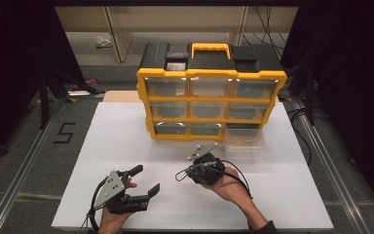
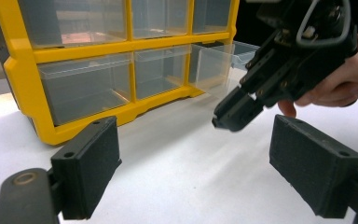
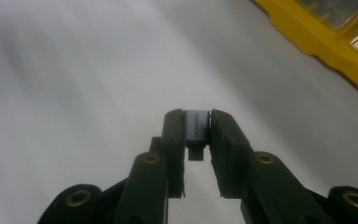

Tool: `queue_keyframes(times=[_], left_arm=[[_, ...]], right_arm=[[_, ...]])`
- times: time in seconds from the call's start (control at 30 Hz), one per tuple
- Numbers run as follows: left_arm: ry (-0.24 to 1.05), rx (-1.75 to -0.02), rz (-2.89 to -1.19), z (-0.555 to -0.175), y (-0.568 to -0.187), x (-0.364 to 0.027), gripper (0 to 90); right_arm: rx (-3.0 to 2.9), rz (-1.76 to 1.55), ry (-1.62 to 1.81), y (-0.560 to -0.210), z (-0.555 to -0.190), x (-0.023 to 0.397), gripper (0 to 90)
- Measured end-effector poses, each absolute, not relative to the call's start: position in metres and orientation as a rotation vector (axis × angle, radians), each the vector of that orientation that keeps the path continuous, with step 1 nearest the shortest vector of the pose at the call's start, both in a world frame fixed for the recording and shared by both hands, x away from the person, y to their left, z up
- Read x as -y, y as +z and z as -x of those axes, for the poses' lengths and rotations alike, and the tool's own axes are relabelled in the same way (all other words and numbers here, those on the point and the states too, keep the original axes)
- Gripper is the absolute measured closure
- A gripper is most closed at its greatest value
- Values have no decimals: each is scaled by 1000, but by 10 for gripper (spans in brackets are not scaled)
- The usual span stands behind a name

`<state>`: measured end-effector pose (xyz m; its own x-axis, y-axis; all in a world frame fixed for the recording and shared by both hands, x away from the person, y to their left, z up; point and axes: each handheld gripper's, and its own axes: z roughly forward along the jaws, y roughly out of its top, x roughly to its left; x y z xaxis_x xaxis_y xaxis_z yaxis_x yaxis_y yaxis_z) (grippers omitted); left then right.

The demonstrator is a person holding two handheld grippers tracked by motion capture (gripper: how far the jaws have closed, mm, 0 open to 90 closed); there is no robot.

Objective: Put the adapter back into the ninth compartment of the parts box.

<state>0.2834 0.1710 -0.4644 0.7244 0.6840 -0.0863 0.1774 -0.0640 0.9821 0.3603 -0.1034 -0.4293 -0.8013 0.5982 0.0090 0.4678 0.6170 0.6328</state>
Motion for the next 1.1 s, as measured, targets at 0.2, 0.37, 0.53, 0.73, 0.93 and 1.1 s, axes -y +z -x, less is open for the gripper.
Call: queue_keyframes(times=[0.2, 0.37, 0.53, 0.73, 0.93, 1.1], left_arm=[[479, -711, -1618, -283, -464, -170, 159], [479, -710, -1619, -283, -464, -170, 159], [478, -710, -1619, -283, -464, -170, 159], [477, -708, -1618, -283, -464, -170, 159], [477, -707, -1617, -283, -464, -170, 159], [477, -706, -1617, -283, -464, -170, 159]], right_arm=[[-2576, -881, 1009, -418, -362, 113, 766], [-2529, -896, 1056, -410, -362, 122, 767], [-2503, -897, 1075, -406, -363, 126, 766], [-2468, -907, 1103, -400, -364, 133, 767], [-2437, -920, 1125, -394, -365, 141, 766], [-2411, -937, 1141, -390, -367, 148, 766]])
